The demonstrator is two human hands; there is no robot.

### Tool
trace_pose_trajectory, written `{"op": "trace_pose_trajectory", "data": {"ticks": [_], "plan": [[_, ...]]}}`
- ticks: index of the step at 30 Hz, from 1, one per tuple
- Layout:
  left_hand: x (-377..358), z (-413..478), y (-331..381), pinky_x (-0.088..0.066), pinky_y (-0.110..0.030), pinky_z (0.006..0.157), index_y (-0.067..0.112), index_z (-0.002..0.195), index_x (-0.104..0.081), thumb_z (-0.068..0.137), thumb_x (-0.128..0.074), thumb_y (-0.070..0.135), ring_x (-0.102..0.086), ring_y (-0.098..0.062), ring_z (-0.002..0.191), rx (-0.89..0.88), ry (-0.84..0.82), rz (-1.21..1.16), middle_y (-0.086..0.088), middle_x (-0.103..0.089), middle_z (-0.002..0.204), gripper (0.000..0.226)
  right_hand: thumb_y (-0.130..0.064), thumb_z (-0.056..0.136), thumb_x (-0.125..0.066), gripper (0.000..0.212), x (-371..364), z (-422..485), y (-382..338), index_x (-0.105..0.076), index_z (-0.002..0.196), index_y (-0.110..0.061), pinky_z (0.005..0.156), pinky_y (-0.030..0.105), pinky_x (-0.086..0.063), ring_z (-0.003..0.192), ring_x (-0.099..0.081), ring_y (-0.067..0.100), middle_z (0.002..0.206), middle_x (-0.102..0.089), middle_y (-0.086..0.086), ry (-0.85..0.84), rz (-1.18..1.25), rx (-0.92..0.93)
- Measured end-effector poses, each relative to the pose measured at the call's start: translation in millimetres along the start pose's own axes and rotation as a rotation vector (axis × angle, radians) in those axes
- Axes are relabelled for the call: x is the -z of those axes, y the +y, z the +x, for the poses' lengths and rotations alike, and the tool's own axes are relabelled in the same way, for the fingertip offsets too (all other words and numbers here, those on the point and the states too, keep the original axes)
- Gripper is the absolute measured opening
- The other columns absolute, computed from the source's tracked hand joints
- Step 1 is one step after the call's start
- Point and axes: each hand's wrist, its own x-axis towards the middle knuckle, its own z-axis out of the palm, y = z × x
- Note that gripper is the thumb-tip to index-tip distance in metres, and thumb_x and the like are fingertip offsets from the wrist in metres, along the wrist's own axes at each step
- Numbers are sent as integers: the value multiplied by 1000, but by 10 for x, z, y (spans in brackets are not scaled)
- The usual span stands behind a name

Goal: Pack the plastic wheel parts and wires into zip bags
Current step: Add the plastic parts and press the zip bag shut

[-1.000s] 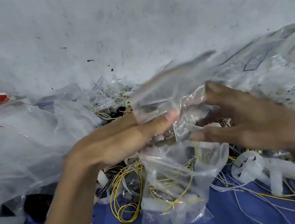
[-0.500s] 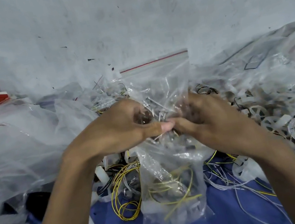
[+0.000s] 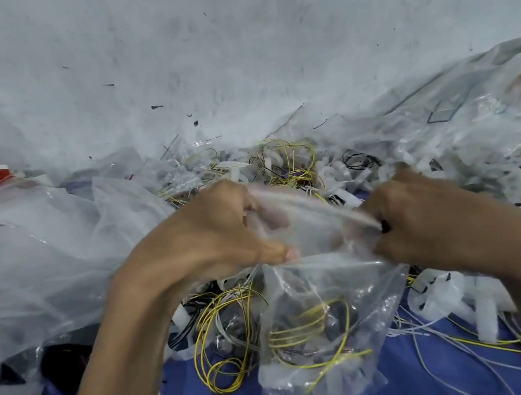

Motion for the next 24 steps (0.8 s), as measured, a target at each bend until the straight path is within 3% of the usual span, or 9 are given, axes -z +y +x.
{"op": "trace_pose_trajectory", "data": {"ticks": [1,4,9,12,15,17,19,22,24], "plan": [[-6,-2,-3,-28,-7,39,33,91,-64,72,-79,28,-45,5,36,-11,1,-1,28,-45,37,25,-36,72,-47,22,-1,-10,-1,-55,55,-47,47,13,-35,58,-47,-7,56,-54,-13,-23,-58,-9],[-18,-24,5,-34,-9,42,43,89,-55,76,-66,23,-43,1,36,-48,27,9,22,-48,39,27,-28,81,-45,27,-13,-41,61,-39,56,-17,47,19,-24,54,-39,5,55,-40,-3,-4,-138,-13],[23,-66,24,-32,-10,42,40,96,-62,78,-63,16,-43,2,37,-88,1,-10,19,-47,40,30,-30,80,-36,21,48,-147,55,-54,73,-22,66,34,-46,66,-53,14,58,-50,-4,69,-88,-6],[112,-106,6,-28,-10,42,35,88,-71,69,-63,27,-40,-1,37,-117,32,-58,19,-49,44,22,-38,81,-40,31,125,-168,-16,-59,105,-38,68,11,-39,72,-51,-3,66,-60,-15,121,31,12],[163,-162,10,-33,-22,52,40,79,-74,56,-55,28,-35,-6,44,-152,92,-98,10,-63,68,32,-55,80,-37,34,161,-145,-66,-62,97,-39,58,14,-33,67,-50,-9,62,-59,-20,141,101,66],[166,-185,28,-39,-25,53,39,73,-74,56,-54,27,-43,-10,48,-190,182,-112,16,-70,87,29,-63,81,-41,37,196,-136,-40,-65,88,-35,57,17,-36,62,-54,2,58,-60,-10,194,139,126],[170,-165,35,-47,-25,61,32,66,-75,59,-58,27,-57,-9,61,-177,270,-122,25,-69,90,19,-69,74,-48,39,235,-153,20,-65,80,-35,60,14,-41,62,-58,6,65,-63,-9,165,192,173],[164,-102,-4,-48,-17,62,17,57,-75,71,-62,1,-60,5,67,-145,289,-170,20,-71,87,25,-75,57,-60,43,190,-146,117,-64,77,-37,67,9,-40,82,-57,-2,85,-59,-21,-40,224,136],[167,-84,-26,-45,-10,60,18,51,-73,72,-61,-2,-59,10,69,-180,225,-167,19,-71,88,31,-70,54,-60,36,118,-98,220,-63,71,-39,86,18,-34,100,-45,-6,102,-49,-28,-66,138,97]]}}
